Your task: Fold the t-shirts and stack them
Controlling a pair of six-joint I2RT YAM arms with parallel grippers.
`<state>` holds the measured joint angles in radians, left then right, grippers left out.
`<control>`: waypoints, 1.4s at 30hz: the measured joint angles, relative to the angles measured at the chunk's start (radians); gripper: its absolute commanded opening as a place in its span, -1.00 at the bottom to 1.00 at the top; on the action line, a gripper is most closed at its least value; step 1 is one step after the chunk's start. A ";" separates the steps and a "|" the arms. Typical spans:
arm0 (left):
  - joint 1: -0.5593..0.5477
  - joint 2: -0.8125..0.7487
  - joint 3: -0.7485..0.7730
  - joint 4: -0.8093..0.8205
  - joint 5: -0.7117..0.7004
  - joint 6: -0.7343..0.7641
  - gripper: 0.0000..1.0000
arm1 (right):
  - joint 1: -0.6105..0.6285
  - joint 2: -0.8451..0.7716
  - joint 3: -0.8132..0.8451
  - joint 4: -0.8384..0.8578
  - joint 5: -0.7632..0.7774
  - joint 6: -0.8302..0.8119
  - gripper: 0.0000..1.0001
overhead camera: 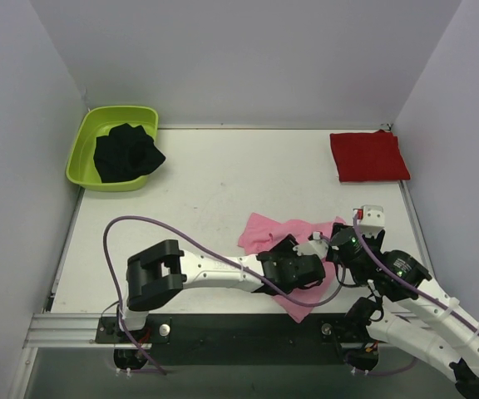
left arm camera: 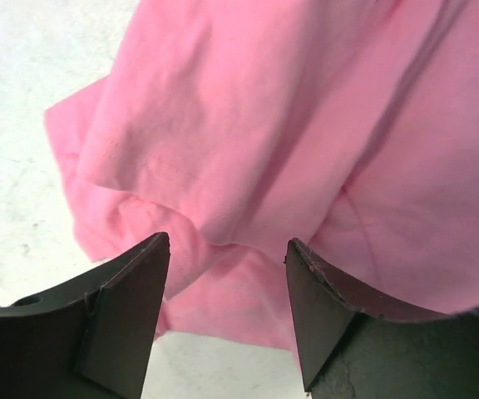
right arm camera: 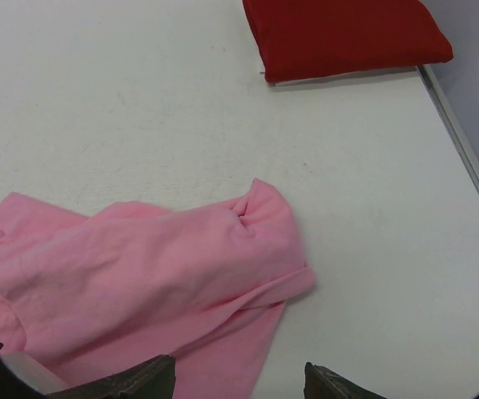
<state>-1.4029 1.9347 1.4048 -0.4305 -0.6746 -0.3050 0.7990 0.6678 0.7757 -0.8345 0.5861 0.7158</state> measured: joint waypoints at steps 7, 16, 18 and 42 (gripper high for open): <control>-0.029 0.010 -0.028 -0.008 -0.062 0.052 0.23 | -0.001 0.006 -0.002 -0.023 -0.008 -0.022 0.23; -0.052 0.024 -0.028 -0.011 -0.027 0.055 0.20 | -0.001 0.009 -0.002 -0.074 -0.019 -0.053 0.24; -0.054 0.026 -0.028 -0.008 -0.008 0.055 0.20 | -0.001 0.009 -0.002 -0.086 -0.019 -0.060 0.28; -0.055 0.112 0.000 0.037 0.048 0.219 0.20 | -0.209 0.024 0.213 -0.045 0.072 -0.089 0.41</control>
<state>-1.4578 2.0464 1.4052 -0.3935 -0.6270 -0.0864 0.5903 0.6918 0.9886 -0.8791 0.6586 0.6266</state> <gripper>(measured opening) 0.600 0.706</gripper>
